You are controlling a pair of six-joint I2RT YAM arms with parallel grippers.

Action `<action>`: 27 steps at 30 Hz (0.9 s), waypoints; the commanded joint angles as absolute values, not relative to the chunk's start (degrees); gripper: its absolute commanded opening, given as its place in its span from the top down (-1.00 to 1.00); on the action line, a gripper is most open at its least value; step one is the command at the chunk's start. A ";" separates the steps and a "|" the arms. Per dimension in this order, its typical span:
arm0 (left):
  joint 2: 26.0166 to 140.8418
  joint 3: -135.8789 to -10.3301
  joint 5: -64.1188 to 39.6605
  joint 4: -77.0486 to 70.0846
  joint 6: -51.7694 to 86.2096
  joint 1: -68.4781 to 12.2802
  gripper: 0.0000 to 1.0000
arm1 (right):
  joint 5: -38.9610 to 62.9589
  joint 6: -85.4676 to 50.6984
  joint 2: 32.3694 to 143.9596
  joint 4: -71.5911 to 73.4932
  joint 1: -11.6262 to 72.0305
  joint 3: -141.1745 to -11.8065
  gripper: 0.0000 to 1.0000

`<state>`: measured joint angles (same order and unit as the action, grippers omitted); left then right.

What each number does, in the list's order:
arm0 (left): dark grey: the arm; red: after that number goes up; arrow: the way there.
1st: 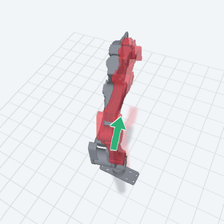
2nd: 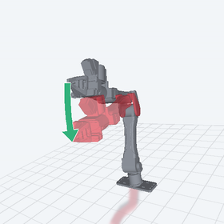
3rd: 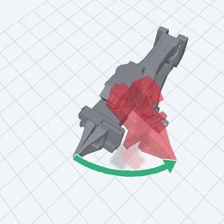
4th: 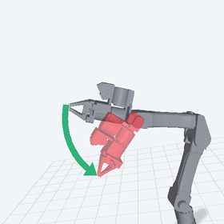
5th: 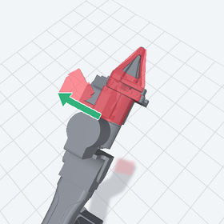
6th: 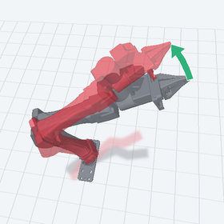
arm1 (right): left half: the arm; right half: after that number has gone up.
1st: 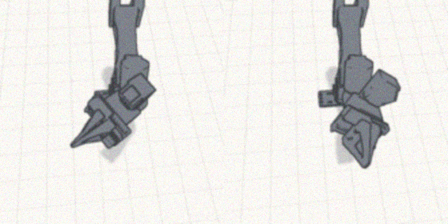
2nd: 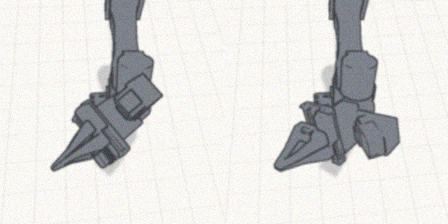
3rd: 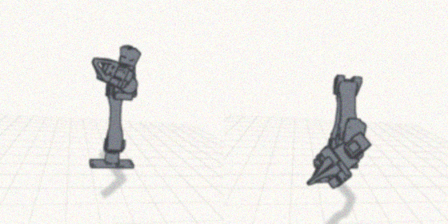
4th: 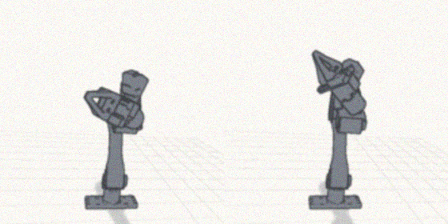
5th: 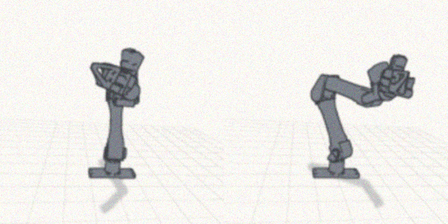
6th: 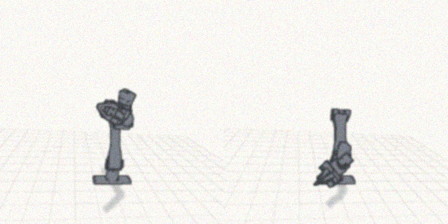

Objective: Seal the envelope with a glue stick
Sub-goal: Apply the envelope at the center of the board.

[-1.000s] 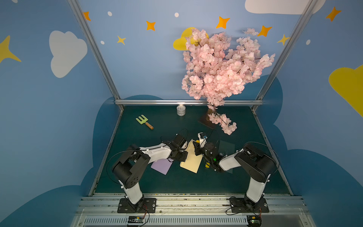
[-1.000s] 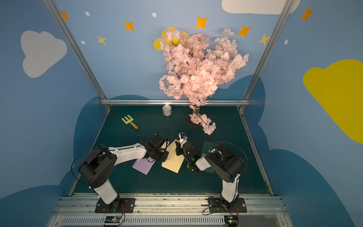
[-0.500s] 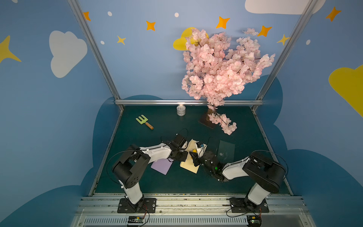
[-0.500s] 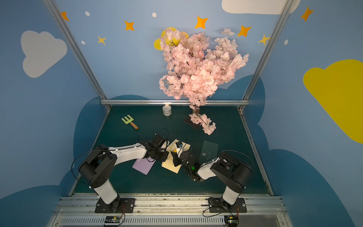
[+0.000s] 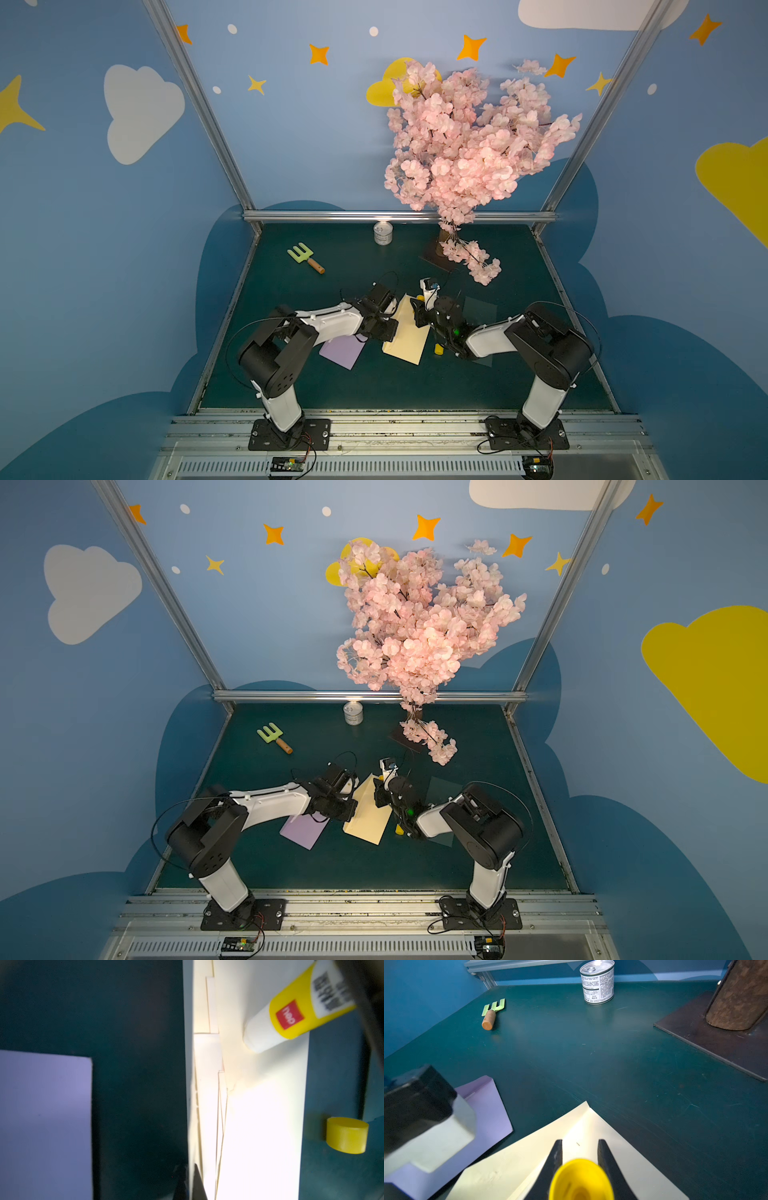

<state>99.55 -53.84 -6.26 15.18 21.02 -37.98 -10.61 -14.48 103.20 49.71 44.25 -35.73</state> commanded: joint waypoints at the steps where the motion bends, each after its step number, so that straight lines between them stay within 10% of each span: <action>1: 100.92 -55.26 -7.12 14.91 21.14 -37.89 0.93 | -10.07 -11.98 103.51 46.67 46.84 -34.92 1.00; 27: 100.14 -55.63 -7.00 15.64 21.71 -37.84 0.93 | -6.82 -28.22 75.34 34.37 44.83 -32.07 1.00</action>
<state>100.05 -54.54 -6.63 15.29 21.26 -38.00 -8.56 -26.06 78.76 37.91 45.17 -30.70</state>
